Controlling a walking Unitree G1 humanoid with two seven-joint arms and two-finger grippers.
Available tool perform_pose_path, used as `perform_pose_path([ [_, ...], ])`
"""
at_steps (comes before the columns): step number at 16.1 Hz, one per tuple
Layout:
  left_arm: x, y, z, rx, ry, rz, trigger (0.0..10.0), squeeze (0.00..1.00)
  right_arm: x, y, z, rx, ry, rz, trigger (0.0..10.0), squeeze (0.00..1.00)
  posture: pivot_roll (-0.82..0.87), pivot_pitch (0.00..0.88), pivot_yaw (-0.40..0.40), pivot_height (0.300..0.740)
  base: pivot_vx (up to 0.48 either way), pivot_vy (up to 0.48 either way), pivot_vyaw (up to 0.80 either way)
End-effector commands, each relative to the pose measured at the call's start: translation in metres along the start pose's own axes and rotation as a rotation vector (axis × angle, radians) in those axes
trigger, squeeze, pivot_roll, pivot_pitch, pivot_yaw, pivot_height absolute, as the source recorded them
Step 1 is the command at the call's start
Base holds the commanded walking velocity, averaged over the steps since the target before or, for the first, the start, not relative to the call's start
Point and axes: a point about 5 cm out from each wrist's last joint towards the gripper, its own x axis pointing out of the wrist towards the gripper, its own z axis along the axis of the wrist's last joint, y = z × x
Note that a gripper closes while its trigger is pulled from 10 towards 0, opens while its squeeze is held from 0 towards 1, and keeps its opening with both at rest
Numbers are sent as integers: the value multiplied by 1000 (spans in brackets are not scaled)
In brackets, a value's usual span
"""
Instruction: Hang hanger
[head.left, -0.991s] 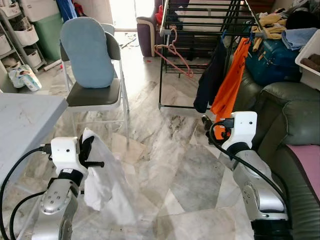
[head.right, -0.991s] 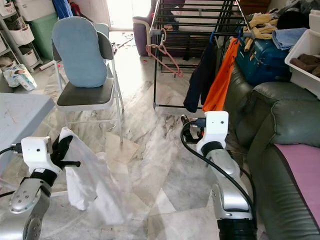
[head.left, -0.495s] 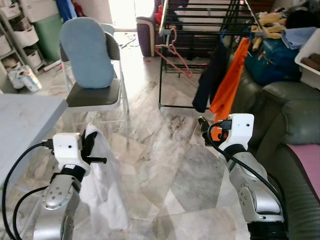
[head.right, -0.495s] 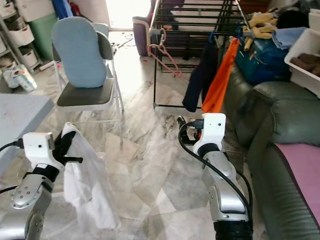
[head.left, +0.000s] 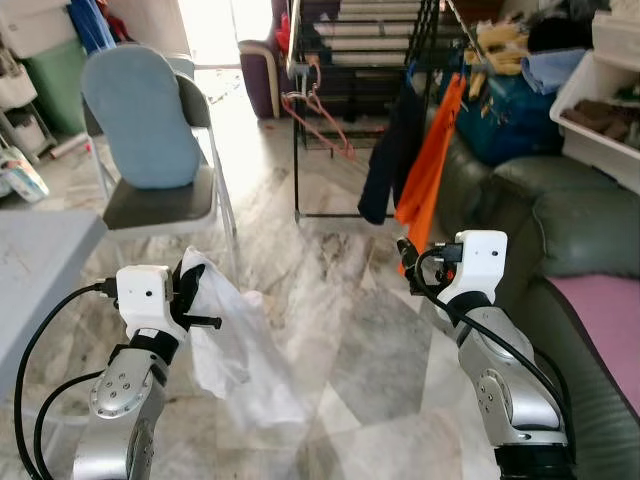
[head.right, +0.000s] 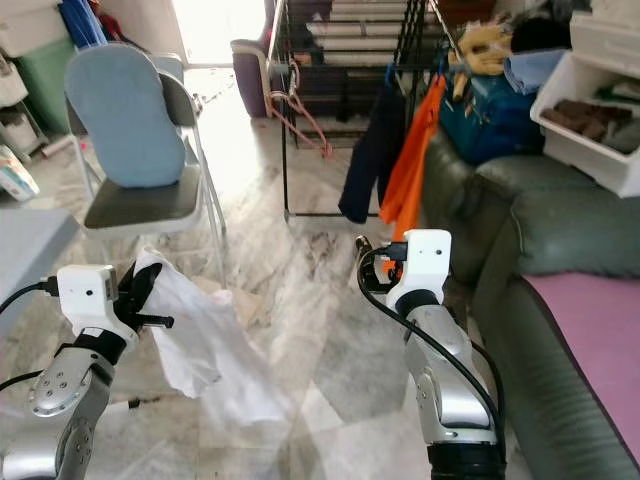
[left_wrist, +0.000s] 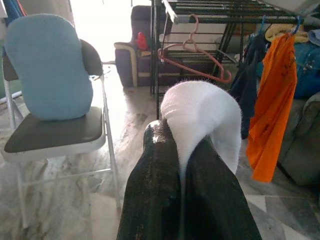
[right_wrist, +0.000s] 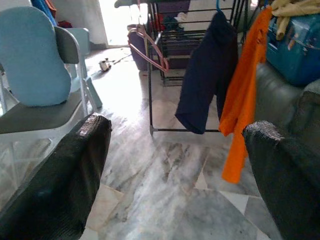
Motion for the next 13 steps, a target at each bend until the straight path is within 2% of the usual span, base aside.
perform_pose_path([
  [1,4,-2,8,-1,-45,-18,10000,0,2,2,2,0,-8,15,10000,0,-79,0,27,740,322,0,0],
  [3,5,-4,9,1,-48,-28,10000,0,3,2,2,-2,-9,18,10000,0,-79,0,27,740,375,0,0],
  [13,13,-8,9,-10,-46,-70,10000,0,7,11,7,5,-43,73,10000,0,-81,0,38,740,396,270,0],
])
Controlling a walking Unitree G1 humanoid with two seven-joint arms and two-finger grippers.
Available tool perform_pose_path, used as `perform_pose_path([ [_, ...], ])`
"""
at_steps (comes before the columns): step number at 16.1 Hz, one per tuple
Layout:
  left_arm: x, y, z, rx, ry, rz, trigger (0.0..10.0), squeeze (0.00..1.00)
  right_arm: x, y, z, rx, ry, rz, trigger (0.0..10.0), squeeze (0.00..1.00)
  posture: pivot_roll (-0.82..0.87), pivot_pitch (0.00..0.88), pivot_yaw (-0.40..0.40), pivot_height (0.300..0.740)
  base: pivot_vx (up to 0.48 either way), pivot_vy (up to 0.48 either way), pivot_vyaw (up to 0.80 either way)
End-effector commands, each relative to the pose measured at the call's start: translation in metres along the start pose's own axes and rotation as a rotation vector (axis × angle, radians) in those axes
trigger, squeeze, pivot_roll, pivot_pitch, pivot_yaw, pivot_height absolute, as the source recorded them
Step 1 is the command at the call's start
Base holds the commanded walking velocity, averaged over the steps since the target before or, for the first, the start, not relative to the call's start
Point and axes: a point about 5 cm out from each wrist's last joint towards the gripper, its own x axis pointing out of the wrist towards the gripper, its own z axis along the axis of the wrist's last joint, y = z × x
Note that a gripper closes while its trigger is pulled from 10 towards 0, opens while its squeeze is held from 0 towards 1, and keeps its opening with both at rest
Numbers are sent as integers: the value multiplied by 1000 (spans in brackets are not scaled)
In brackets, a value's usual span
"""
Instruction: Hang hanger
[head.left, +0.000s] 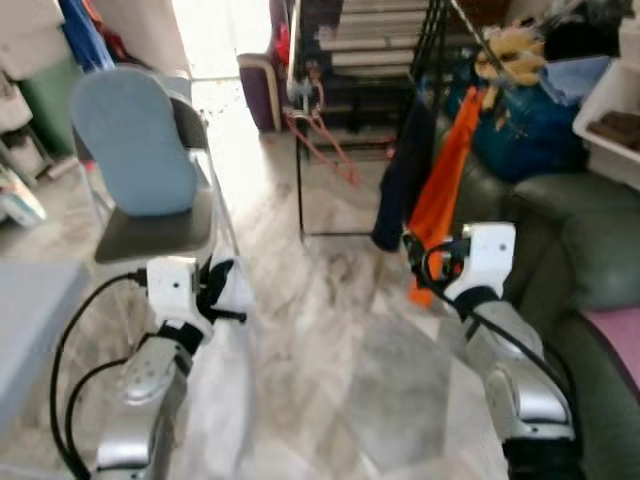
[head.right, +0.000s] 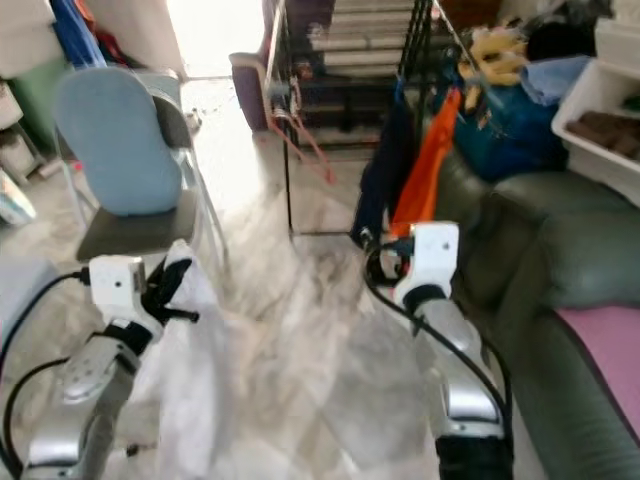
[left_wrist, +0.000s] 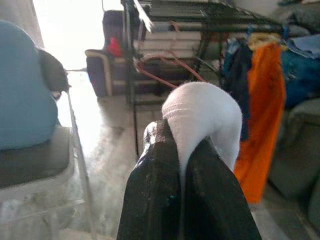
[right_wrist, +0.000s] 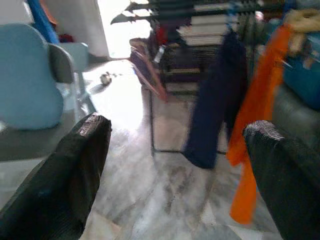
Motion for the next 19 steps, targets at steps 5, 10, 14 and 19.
perform_pose_path([
  [5,1,8,10,45,-36,14,10000,0,6,12,4,5,-14,44,10000,0,-79,0,33,740,344,334,0],
  [10,1,-2,8,71,-29,-51,10000,0,6,11,4,-7,-19,21,10000,0,-83,0,37,740,430,117,0],
  [14,1,-4,9,86,-29,-65,10000,0,6,11,4,-8,-17,14,10000,0,-84,0,43,740,476,0,0],
  [19,1,-5,8,87,-21,-77,10000,0,6,13,3,-7,-14,18,10000,0,-83,0,45,740,480,0,0],
])
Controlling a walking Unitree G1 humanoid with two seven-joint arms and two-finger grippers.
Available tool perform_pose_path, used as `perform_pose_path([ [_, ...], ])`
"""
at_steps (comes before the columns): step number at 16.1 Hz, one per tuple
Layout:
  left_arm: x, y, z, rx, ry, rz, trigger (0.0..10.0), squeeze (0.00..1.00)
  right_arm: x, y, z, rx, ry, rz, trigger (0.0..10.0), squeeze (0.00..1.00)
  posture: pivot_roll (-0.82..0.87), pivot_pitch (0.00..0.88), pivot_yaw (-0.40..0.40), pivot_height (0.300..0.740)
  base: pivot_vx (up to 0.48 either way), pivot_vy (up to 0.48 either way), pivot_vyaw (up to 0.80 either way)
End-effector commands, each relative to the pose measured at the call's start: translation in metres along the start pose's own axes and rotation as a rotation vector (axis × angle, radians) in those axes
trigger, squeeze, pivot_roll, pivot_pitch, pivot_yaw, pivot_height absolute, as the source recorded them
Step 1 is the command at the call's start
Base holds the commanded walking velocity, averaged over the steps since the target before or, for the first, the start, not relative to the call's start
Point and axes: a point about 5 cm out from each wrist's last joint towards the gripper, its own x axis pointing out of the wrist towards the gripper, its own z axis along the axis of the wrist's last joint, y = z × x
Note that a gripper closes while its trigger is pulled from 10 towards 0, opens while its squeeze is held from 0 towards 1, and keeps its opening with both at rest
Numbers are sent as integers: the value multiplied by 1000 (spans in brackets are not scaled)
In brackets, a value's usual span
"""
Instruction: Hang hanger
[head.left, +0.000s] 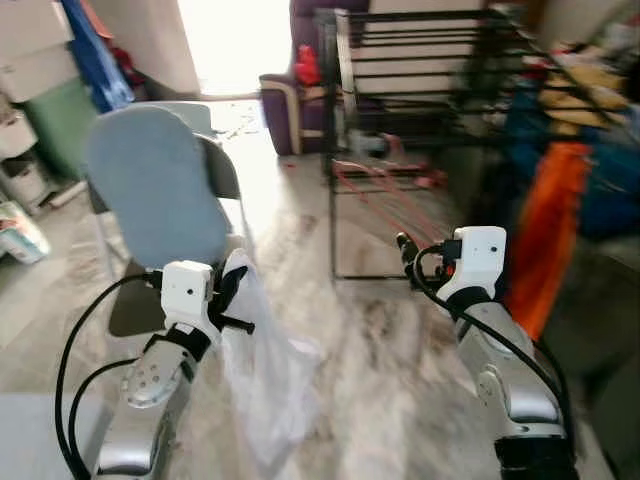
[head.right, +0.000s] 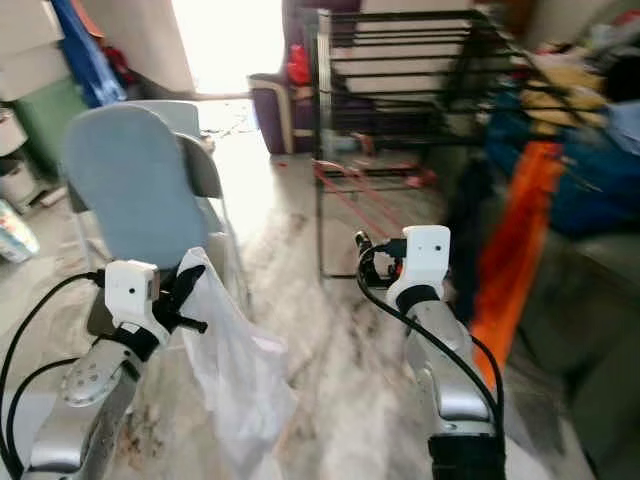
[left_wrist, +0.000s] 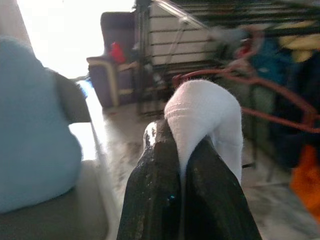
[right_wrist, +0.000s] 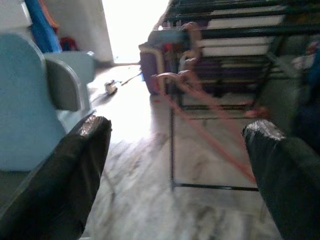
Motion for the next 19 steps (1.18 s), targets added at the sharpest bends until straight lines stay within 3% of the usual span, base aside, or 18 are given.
perform_pose_path([
  [1,3,0,11,27,-40,-8,10000,0,1,2,5,-11,-16,13,10000,0,-84,0,45,740,480,0,0],
  [7,3,-4,8,28,-19,-43,10000,0,1,-1,3,-46,10,-14,10000,0,-85,0,44,740,480,0,0],
  [10,2,-5,6,31,-13,-50,10000,0,1,-10,1,-83,43,-62,10000,0,-86,0,43,740,480,0,0],
  [16,3,-5,3,9,16,-62,10000,0,4,-23,-10,-134,169,-60,10000,0,-89,0,42,740,437,80,0],
  [19,1,-8,-1,-1,39,-79,10000,0,3,-30,-16,-155,238,-36,10000,0,-90,0,41,740,0,0,0],
])
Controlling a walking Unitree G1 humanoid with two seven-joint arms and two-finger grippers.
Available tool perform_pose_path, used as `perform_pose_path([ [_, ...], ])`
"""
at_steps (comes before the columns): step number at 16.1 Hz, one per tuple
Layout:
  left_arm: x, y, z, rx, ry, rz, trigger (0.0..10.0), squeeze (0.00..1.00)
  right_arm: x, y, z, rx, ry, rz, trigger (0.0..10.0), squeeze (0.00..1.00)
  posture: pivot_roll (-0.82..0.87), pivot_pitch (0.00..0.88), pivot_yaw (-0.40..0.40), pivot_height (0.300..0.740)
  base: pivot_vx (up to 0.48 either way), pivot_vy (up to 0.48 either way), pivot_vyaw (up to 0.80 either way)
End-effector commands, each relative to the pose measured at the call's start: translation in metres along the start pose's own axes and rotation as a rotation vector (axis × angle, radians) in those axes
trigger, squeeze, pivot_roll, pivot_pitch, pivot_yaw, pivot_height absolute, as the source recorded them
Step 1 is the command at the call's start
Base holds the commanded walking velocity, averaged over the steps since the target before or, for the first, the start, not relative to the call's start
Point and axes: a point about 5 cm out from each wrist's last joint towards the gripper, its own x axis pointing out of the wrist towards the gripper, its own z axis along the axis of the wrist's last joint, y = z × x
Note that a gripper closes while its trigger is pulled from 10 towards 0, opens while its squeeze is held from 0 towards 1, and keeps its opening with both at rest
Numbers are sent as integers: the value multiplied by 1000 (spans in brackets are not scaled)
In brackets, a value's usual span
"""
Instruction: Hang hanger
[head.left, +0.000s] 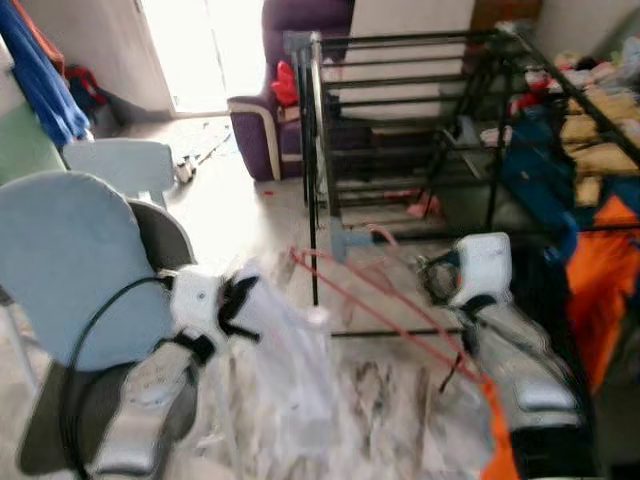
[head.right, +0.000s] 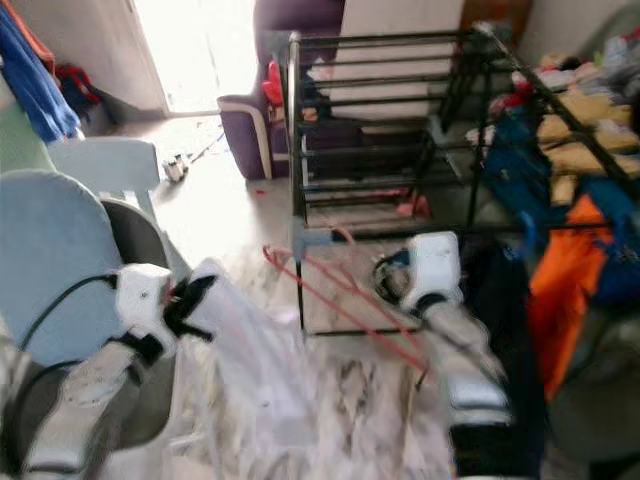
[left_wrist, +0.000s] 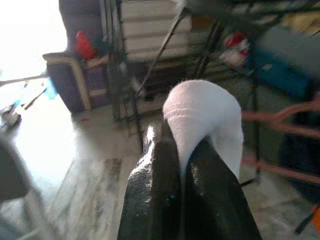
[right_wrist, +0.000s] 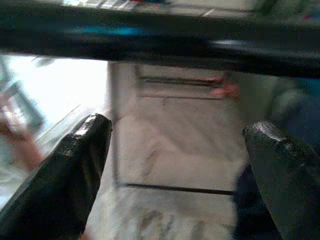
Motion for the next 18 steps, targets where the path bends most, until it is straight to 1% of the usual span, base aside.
perform_pose_path([
  [1,0,0,6,5,-17,-2,10000,0,0,-3,-2,-3,26,11,10000,0,-90,0,41,740,0,0,0],
  [3,0,-1,5,7,-8,-16,10000,0,-5,-8,-7,-17,48,29,10000,0,-92,0,42,740,0,0,0],
  [5,0,-1,5,6,-6,-21,10000,0,-8,-13,-7,-22,48,19,10000,0,-92,0,42,740,0,0,0],
  [7,0,-2,5,2,1,-25,10000,0,-14,-25,-9,-34,51,15,10000,0,-102,0,45,740,0,0,0],
  [8,0,-2,5,2,1,-25,10000,0,-14,-25,-9,-34,51,15,10000,0,-102,0,45,740,0,0,0],
  [9,0,-2,4,3,9,-31,10000,0,-19,-32,-9,-47,55,27,10000,0,-110,0,45,740,0,0,0],
  [10,2,-3,2,2,23,-47,10000,0,-24,-47,-8,-83,77,53,10000,0,-129,0,52,740,0,0,0],
  [11,4,-5,1,-6,28,-64,10000,0,-25,-53,-8,-100,120,104,10000,0,-133,0,54,740,0,0,0],
  [13,6,-6,2,-7,30,-75,10000,0,-29,-59,-6,-115,166,201,10000,0,-138,0,57,740,0,0,0],
  [14,5,-7,1,-4,38,-83,10000,0,-31,-63,0,-85,175,259,10000,0,-141,0,58,740,0,0,0],
  [15,4,-8,-1,-9,49,-97,10000,0,-32,-65,5,-106,170,308,10000,0,-144,0,58,740,0,0,0],
  [16,3,-10,-2,-10,57,-107,10000,0,-32,-65,12,-84,165,358,10000,0,-144,0,56,740,0,0,0],
  [17,3,-10,-2,-9,58,-108,10000,0,-32,-65,15,-82,161,383,10000,0,-143,0,54,740,0,0,0],
  [18,3,-12,-4,-10,65,-114,10000,0,-33,-61,20,-113,169,474,10000,0,-142,0,49,740,0,0,0],
])
